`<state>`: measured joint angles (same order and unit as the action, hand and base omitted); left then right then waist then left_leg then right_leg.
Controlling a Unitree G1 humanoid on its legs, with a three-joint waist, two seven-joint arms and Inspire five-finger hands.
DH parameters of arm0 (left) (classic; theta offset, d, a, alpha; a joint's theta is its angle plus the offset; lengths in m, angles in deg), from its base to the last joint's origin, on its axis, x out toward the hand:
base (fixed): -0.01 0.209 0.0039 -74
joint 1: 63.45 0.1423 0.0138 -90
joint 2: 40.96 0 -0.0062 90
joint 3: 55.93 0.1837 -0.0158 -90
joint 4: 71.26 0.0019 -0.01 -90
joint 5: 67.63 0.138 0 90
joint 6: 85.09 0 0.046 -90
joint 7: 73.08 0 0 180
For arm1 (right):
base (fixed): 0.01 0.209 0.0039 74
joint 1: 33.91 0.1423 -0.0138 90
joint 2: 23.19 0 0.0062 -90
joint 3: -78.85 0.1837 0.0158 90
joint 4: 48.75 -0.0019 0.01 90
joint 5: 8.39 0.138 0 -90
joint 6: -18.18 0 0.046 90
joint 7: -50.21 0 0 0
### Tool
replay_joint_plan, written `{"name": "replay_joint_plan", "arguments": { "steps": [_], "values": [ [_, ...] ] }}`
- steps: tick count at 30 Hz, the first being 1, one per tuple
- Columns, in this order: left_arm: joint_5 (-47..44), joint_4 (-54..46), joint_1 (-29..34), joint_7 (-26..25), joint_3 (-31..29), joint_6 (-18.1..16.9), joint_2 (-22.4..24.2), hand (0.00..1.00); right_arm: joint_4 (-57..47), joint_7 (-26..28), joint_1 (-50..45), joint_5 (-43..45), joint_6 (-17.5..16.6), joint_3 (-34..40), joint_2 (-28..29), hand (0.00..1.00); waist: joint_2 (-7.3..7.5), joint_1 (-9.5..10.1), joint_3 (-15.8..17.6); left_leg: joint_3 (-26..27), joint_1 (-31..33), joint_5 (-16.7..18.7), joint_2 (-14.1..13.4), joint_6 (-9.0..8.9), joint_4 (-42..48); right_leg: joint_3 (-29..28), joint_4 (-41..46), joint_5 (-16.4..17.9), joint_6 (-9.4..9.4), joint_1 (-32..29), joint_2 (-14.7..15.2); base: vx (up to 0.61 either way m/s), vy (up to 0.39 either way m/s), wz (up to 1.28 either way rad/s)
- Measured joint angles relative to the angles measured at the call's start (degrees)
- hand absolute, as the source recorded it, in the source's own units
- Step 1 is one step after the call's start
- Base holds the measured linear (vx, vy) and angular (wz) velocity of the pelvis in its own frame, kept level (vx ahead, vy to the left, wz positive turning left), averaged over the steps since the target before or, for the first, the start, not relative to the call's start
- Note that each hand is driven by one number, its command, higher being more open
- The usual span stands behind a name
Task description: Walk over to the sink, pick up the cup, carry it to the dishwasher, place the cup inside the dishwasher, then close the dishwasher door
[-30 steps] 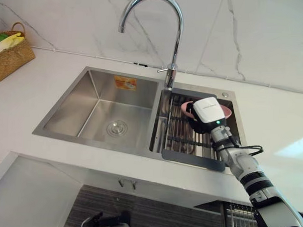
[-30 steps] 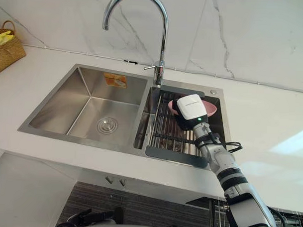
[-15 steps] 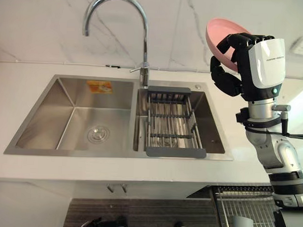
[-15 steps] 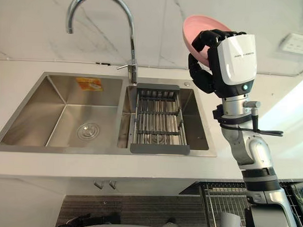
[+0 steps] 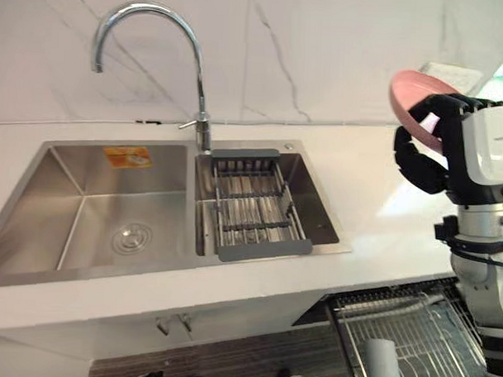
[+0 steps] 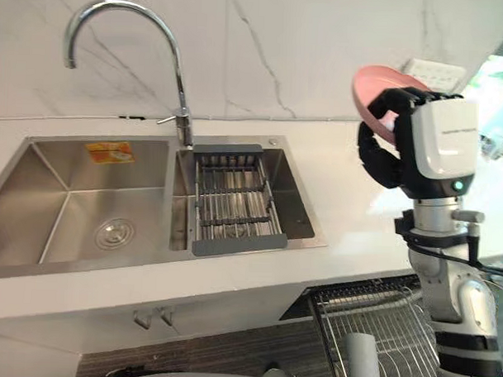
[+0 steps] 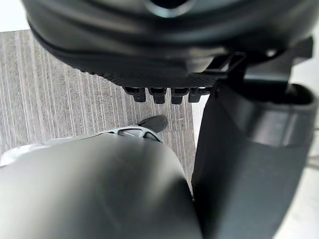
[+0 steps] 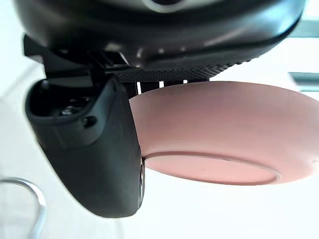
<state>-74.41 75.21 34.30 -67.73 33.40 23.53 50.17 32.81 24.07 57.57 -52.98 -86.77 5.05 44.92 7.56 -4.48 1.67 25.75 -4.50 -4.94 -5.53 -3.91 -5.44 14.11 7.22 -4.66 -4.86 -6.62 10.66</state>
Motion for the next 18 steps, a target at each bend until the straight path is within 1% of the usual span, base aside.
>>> {"name": "replay_joint_plan", "arguments": {
  "steps": [1,2,3,4,5,6,7,8,9,10,11,12,13,14,15,17,18],
  "values": [
    [0.0,0.0,0.0,0.3,0.0,0.7,-0.5,1.0,0.0,0.0,-0.8,0.0,0.0,0.2,0.6,0.0,0.33,-0.65,0.0,2.6,-0.5,0.6,-0.8,-0.4,0.0,2.5,1.1,-1.7,1.61,-1.7,-0.7,-0.07,-0.028,-1.22],
    [0.0,0.0,0.0,0.4,0.0,1.1,-0.5,1.0,0.0,0.0,-1.3,0.0,0.1,0.5,1.0,0.0,0.39,-1.05,0.0,3.8,-0.7,0.9,-1.3,-0.09,0.0,3.8,1.4,-2.9,2.42,-2.4,-1.1,-0.13,-0.068,-1.19],
    [-0.2,0.1,0.0,0.4,-0.2,2.3,-0.4,1.0,-0.2,-0.1,-3.0,0.0,0.4,1.7,2.4,0.0,0.23,-1.18,0.1,6.1,-1.1,1.2,-2.5,0.34,0.0,5.8,1.0,-6.5,3.08,-3.7,-2.6,-0.11,-0.053,-1.02],
    [-0.7,0.3,0.1,0.3,-0.7,2.9,-0.5,1.0,-0.2,-0.1,-4.5,0.1,1.0,2.3,3.3,0.0,-0.66,-1.26,0.5,7.8,-1.3,1.0,-4.0,0.94,0.0,7.3,3.4,-6.2,3.62,-4.5,-2.8,-0.15,-0.078,-0.91],
    [-1.1,0.3,0.3,0.3,-1.4,4.2,-0.5,1.0,-0.6,-0.3,-7.2,0.8,2.0,3.9,4.0,0.0,-0.75,-2.44,0.6,8.3,-1.6,0.7,-5.1,1.31,0.1,11.6,13.8,-0.2,5.66,-5.6,-0.7,-0.1,-0.047,-0.41],
    [-1.3,0.2,0.6,0.3,-1.7,4.7,-0.5,1.0,-0.7,-0.4,-8.4,1.3,2.3,4.8,4.4,0.0,-0.75,-2.94,0.6,8.3,-1.8,0.8,-5.4,1.12,0.1,13.2,18.8,2.4,5.54,-5.7,0.8,-0.08,-0.07,-0.16],
    [-2.3,0.1,1.2,0.3,-2.6,4.9,-0.5,1.0,-1.0,-1.3,-10.0,2.4,2.5,6.5,4.9,0.0,-0.75,-3.15,0.6,8.6,-1.9,1.0,-6.1,0.88,0.2,15.0,26.1,6.3,5.14,-5.2,3.3,-0.04,-0.068,-0.14],
    [-3.2,0.1,1.4,0.3,-3.3,4.9,-0.4,1.0,-1.2,-2.0,-10.3,2.9,2.5,7.4,5.1,0.0,-0.69,-3.31,0.5,9.3,-1.6,1.0,-6.3,0.83,0.5,15.4,28.2,7.0,5.33,-4.3,4.6,-0.03,-0.122,-0.29],
    [-4.0,-0.2,1.4,0.0,-3.6,5.1,-0.4,1.0,-1.4,-2.9,-10.6,3.0,2.2,8.3,5.4,0.0,-0.32,-3.66,0.2,9.5,-0.5,1.3,-6.4,-0.02,1.4,14.7,24.9,7.2,3.84,-3.1,4.2,0.0,-0.166,-0.49],
    [-4.5,-0.1,1.0,-0.6,-4.2,5.5,0.0,1.0,-1.3,-3.2,-10.6,2.9,1.7,8.5,5.9,0.0,-0.36,-3.56,-0.7,9.7,1.7,0.8,-7.0,-1.3,2.2,14.7,15.9,7.1,3.26,-1.8,0.2,0.01,-0.17,-0.59],
    [-5.1,-0.2,0.6,-0.7,-4.5,6.0,0.2,1.0,-1.3,-3.2,-10.6,2.9,1.6,8.6,6.5,0.0,-0.91,-3.19,-1.1,9.7,2.7,0.8,-7.3,-1.29,2.8,14.2,10.2,6.8,2.8,-0.2,-1.7,0.03,-0.177,-0.86],
    [-5.8,-0.3,-0.1,-1.0,-4.7,6.3,0.0,1.0,-1.0,-3.3,-10.7,2.9,1.1,8.5,8.2,0.0,0.35,-2.4,-0.9,10.7,4.3,0.2,-7.2,-2.18,4.5,12.6,-0.6,6.8,2.85,2.5,-3.8,-0.01,-0.173,-0.79],
    [-6.4,0.0,-0.7,-1.7,-4.7,6.6,0.3,1.0,0.3,-3.4,-10.9,2.9,0.4,8.3,9.7,0.0,-0.42,-2.28,-0.5,11.1,5.0,0.3,-7.7,-2.27,5.3,12.1,-4.3,4.7,2.88,3.2,-5.1,-0.05,-0.141,-0.72],
    [-7.1,0.0,-0.9,-2.5,-4.5,7.0,0.7,1.0,1.7,-3.5,-12.2,2.9,0.5,8.3,11.6,0.0,-0.94,-2.49,0.0,11.0,4.7,0.2,-7.7,-2.39,5.2,11.8,-5.3,4.5,3.13,3.4,-5.6,-0.08,-0.066,-0.34],
    [-8.0,0.1,-0.8,-2.9,-4.5,7.3,0.9,1.0,2.5,-3.5,-13.2,2.9,0.8,8.3,12.5,0.0,-1.22,-2.5,0.1,10.8,4.4,0.2,-7.6,-2.37,4.9,11.7,-5.3,4.6,3.08,3.5,-5.7,-0.06,0.005,-0.2],
    [-10.5,0.1,-0.7,-4.0,-4.5,8.2,1.6,1.0,3.8,-3.6,-16.3,2.7,1.9,8.4,16.0,0.0,-2.27,-2.55,0.5,10.9,3.7,-0.3,-7.3,-2.21,3.9,11.3,-5.2,4.7,3.11,3.6,-5.7,-0.03,0.005,-0.08],
    [-11.2,0.0,-0.7,-4.2,-4.5,8.5,1.8,1.0,3.8,-3.6,-16.8,2.6,2.0,8.4,16.7,0.0,-2.6,-2.56,0.7,10.9,3.6,-0.3,-7.2,-2.18,3.8,11.3,-5.2,4.7,3.09,3.6,-5.7,-0.03,0.03,0.01]
  ]
}}
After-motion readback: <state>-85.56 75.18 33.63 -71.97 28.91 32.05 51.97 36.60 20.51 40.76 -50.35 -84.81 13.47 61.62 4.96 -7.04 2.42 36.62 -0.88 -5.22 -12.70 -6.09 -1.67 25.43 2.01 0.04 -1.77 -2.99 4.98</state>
